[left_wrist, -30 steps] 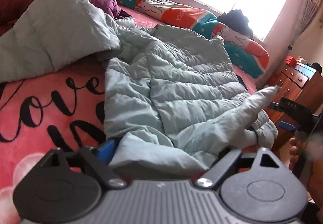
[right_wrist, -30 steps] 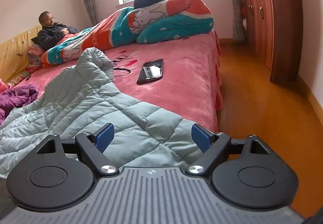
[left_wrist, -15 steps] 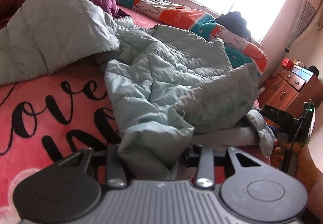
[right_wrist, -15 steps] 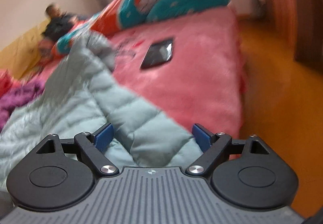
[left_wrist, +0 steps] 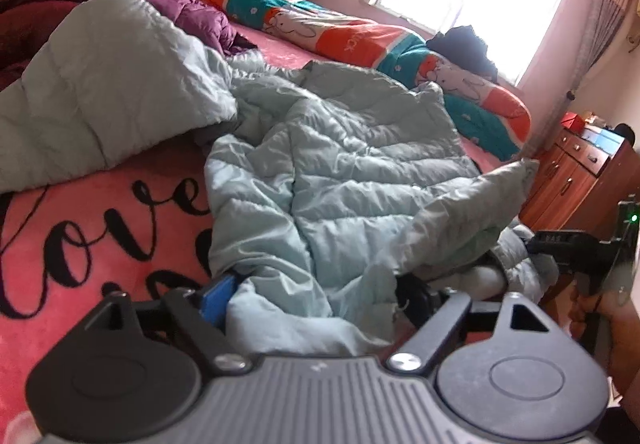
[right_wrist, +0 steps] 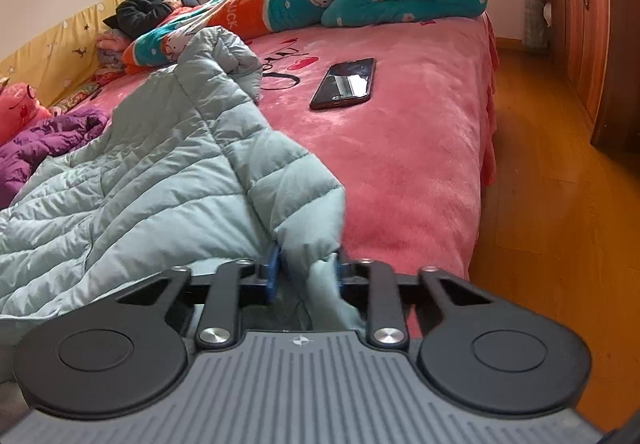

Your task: Fold large clothes

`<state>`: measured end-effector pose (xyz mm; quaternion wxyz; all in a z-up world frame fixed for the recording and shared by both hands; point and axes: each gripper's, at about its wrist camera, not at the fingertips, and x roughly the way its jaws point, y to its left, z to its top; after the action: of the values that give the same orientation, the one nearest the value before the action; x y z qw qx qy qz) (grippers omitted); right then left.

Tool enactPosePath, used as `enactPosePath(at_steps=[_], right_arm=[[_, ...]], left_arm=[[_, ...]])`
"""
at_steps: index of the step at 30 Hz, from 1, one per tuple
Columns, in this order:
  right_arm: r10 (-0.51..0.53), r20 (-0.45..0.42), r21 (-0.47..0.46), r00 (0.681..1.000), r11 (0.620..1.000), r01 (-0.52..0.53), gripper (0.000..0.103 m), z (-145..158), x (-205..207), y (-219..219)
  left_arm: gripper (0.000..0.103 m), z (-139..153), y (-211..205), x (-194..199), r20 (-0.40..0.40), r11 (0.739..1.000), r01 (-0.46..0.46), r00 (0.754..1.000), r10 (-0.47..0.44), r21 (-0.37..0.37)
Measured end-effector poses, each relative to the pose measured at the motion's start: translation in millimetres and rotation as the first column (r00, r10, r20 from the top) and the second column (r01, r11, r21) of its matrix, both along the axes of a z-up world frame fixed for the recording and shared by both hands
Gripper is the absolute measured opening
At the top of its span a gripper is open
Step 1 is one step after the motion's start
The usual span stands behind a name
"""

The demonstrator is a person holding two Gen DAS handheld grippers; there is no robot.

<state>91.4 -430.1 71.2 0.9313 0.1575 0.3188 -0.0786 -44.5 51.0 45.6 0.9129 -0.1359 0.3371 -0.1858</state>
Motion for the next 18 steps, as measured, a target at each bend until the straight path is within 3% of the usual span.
enactPosePath(at_steps=[6, 9, 18], right_arm=[[-0.006, -0.015, 0.018, 1.000, 1.000, 0.006, 0.014, 5, -13, 7], [-0.009, -0.021, 0.028, 1.000, 1.000, 0.010, 0.012, 7, -18, 6], [0.011, -0.044, 0.033, 0.999, 0.999, -0.010, 0.010, 19, -56, 9]], left_arm=[[0.037, -4, -3, -3, -0.029, 0.997, 0.034, 0.999, -0.032, 0.064], [0.022, 2, -4, -8, -0.031, 0.996, 0.034, 0.999, -0.032, 0.082], [0.014, 33, 13, -36, -0.060, 0.990, 0.033, 0.998, -0.025, 0.136]])
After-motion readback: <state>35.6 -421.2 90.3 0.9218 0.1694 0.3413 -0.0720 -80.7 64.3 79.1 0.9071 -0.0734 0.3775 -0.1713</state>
